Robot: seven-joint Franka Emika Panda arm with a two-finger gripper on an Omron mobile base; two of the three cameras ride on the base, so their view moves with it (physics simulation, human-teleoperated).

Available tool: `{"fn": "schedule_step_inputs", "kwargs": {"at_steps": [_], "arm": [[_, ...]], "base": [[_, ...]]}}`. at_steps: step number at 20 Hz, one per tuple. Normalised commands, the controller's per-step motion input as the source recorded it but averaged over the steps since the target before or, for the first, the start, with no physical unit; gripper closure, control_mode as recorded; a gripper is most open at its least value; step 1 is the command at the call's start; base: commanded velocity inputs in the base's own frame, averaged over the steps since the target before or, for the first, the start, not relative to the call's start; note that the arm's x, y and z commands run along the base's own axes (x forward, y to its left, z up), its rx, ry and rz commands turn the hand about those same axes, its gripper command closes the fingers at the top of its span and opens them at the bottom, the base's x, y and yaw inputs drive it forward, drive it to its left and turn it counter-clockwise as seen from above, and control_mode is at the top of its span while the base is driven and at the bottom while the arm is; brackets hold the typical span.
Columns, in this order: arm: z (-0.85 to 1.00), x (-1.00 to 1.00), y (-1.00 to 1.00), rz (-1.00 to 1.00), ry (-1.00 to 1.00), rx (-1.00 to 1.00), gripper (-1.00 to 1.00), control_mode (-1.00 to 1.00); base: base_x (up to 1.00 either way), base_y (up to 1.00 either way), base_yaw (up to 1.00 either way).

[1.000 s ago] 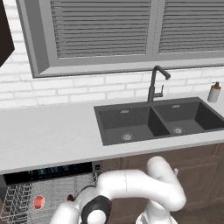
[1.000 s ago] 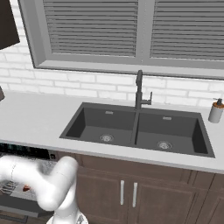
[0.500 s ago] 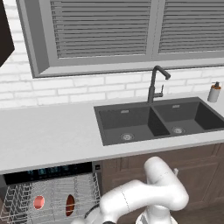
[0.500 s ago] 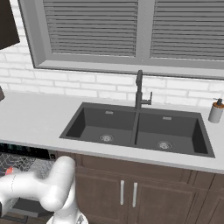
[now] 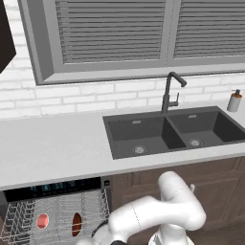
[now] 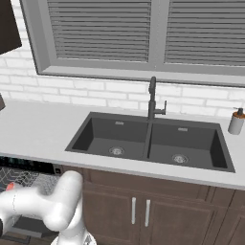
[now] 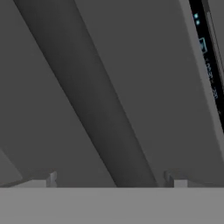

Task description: Pick up the cup and bowl from the counter, place them in the dishwasher, and close the dishwasher door.

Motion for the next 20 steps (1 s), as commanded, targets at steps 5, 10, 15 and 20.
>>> {"fn": "schedule_step_inputs", "kwargs": {"at_steps": [5, 10, 15, 20], "arm": [[0.46, 0.48, -0.53, -0.02, 0.0, 0.01, -1.0, -1.0], [0.85, 0.56, -0.36, -0.04, 0.01, 0.06, -1.0, -1.0], [0.94, 0.49, -0.32, 0.0, 0.01, 0.08, -1.0, -1.0], [0.63, 0.68, -0.44, 0.0, 0.01, 0.05, -1.0, -1.0]], "base": [[0.0, 0.0, 0.0], [0.0, 0.0, 0.0], [0.0, 0.0, 0.0], [0.0, 0.0, 0.0]]}}
